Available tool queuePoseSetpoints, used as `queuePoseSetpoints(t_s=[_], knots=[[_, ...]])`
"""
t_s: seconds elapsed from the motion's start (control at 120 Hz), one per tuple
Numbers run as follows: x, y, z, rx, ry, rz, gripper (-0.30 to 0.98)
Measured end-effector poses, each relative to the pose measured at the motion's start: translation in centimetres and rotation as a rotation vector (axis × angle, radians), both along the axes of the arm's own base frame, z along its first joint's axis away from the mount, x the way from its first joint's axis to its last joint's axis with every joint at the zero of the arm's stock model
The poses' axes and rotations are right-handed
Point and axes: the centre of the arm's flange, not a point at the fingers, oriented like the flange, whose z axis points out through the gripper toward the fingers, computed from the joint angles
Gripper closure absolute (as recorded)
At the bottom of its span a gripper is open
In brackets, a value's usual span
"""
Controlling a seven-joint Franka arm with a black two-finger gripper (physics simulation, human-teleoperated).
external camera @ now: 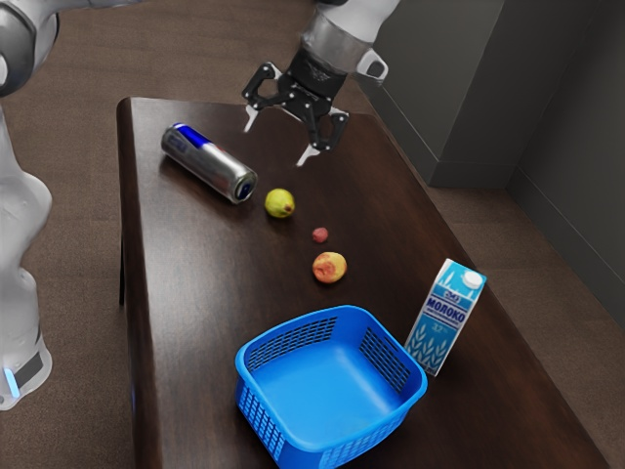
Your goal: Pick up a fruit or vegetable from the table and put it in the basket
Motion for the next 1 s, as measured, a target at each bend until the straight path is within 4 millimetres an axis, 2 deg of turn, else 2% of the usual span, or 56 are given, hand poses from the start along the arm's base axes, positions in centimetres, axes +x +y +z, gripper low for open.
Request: queuePoseSetpoints(t_s=[0.142,0.242,0.275,0.325,0.417,0.458,0.508,0.583,0.708,0.792,0.875,0.925,1.0], knots=[[1.1,0.7,0.6,0.040,-0.086,0.271,0.00],[0.7,0.0,1.3,0.060,-0.111,0.396,0.00],[1.7,0.8,0.4,0.080,-0.095,0.454,0.00],[3.9,3.1,-1.6,0.113,-0.059,0.548,0.00],[9.0,6.5,-5.4,0.162,-0.014,0.672,0.00],[10.6,6.7,-7.4,0.167,0.008,0.692,0.00],[11.5,5.8,-9.9,0.166,0.026,0.685,0.00],[11.6,4.2,-13.2,0.150,0.022,0.664,0.00],[12.4,4.0,-14.9,0.095,-0.034,0.603,0.00],[12.7,5.3,-16.5,0.066,-0.056,0.573,0.00],[10.4,6.9,-16.6,0.039,-0.097,0.552,0.00],[10.1,7.7,-16.7,0.026,-0.128,0.542,0.00],[9.3,8.7,-17.8,0.015,-0.157,0.527,0.00]])
